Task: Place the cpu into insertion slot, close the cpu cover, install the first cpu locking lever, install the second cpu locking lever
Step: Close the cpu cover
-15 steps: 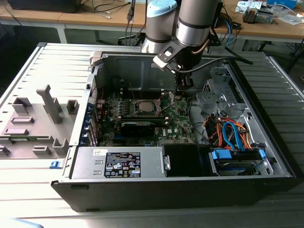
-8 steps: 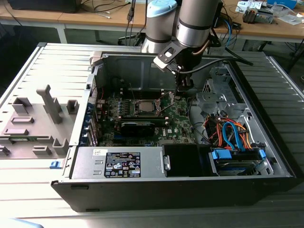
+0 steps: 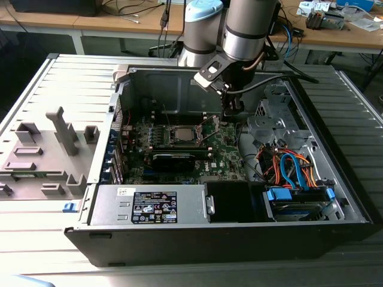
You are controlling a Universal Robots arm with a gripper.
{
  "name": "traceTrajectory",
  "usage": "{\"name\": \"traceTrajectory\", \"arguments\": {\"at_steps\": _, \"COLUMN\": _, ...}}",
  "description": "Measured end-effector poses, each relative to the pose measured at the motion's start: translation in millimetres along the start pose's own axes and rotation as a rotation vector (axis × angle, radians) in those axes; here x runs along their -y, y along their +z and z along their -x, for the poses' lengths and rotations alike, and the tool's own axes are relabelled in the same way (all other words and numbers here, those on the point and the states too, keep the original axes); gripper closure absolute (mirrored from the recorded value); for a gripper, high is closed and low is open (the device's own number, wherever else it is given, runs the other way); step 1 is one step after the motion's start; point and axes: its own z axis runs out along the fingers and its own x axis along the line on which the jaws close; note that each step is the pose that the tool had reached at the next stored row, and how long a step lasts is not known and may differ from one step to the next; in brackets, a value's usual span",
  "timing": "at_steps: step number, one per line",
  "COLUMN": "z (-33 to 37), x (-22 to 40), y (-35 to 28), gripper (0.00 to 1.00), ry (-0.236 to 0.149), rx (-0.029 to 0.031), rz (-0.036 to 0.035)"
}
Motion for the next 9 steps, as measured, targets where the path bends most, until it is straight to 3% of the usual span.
{"name": "traceTrajectory", "arguments": {"at_steps": 9, "z": 0.1, "x": -2.0, "y": 2.6, "gripper": 0.89, "ry": 0.0, "rx": -0.0001, "rz": 0.0}}
